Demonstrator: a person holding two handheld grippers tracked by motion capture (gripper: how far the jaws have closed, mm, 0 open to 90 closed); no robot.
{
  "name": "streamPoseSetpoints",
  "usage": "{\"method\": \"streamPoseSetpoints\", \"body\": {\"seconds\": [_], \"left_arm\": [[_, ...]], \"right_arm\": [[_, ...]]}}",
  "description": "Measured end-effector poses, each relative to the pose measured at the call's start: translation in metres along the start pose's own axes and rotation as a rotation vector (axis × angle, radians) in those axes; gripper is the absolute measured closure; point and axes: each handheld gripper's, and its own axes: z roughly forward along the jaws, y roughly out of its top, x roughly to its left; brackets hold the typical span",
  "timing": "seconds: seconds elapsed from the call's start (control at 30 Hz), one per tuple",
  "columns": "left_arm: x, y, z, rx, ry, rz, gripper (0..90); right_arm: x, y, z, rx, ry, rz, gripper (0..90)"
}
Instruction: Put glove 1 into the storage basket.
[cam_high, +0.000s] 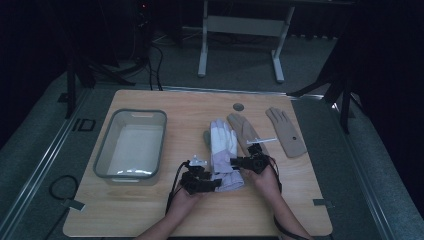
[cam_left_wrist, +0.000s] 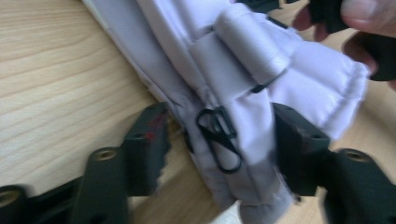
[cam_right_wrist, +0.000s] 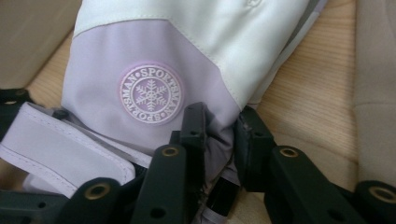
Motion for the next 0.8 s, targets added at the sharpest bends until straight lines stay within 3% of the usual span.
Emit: {"method": "streamPoseSetpoints", "body": {"seconds": [0.17,0.3,0.5,0.8], "left_arm": [[-0.01,0.002,-0.003,0.007,0.04,0.063,62.9],[-0.011,0.005,-0.006,0.017,0.048,0.066,72.6],[-0.01,0.009,-0.01,0.03,0.03,0.083,76.5],[-0.009,0.027,-0.026,0.011,0.001,0.117,77.0]], "right_arm": [[0.006,0.001,0.0,0.002,-0.037,-0.027,78.7],[0.016,0.001,-0.002,0.002,-0.099,-0.079,80.6],[0.023,0.002,-0.008,-0.015,-0.117,-0.098,81.9],[0.029,0.013,-0.023,-0.079,-0.102,-0.081,82.1]]}}
